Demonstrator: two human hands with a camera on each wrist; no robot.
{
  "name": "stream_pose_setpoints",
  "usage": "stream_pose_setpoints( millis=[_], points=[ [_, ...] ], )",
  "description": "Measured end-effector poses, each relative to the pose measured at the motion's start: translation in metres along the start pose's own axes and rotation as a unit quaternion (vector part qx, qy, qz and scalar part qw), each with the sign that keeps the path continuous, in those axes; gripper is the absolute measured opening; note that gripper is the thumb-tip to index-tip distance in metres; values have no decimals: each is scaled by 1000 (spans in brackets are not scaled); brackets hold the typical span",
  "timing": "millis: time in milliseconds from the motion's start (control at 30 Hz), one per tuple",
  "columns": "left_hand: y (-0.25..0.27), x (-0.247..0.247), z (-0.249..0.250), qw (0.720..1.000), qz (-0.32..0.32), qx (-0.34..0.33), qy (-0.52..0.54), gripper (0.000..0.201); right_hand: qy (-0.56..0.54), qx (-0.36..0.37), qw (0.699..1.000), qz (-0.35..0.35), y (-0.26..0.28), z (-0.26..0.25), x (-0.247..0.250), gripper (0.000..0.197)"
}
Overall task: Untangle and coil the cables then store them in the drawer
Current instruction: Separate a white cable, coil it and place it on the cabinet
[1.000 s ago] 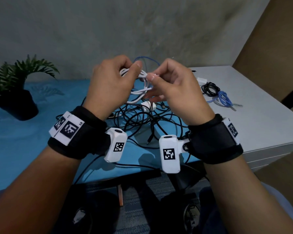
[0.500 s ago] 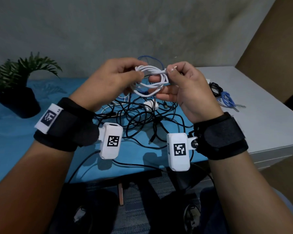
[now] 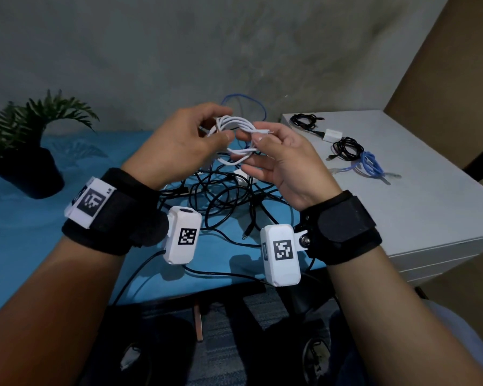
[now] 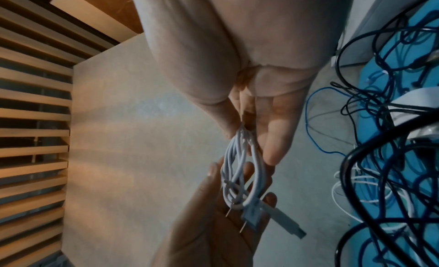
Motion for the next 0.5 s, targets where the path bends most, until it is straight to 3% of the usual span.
stream_pose_setpoints(
  millis=[200, 333, 500],
  points=[
    [4, 6, 11, 999, 26, -5, -37, 36, 41, 24, 997, 55, -5, 1, 15, 19],
    [10, 7, 23, 996, 24, -36, -77, 34, 3, 31, 993, 116, -7, -7, 46, 18],
    [19, -2, 30, 993, -64, -27, -100, 28, -39, 20, 970, 239, -9, -6, 117, 9]
  ],
)
Point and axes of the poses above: each hand's wrist, its own y-axis away from the middle knuckle, its own x-axis out of the back of the hand, z = x × y, the point moved 5 cm from there along -y, towards the middle knuckle, and after that the axes turned 7 degrees about y, right-handed, at the moved point
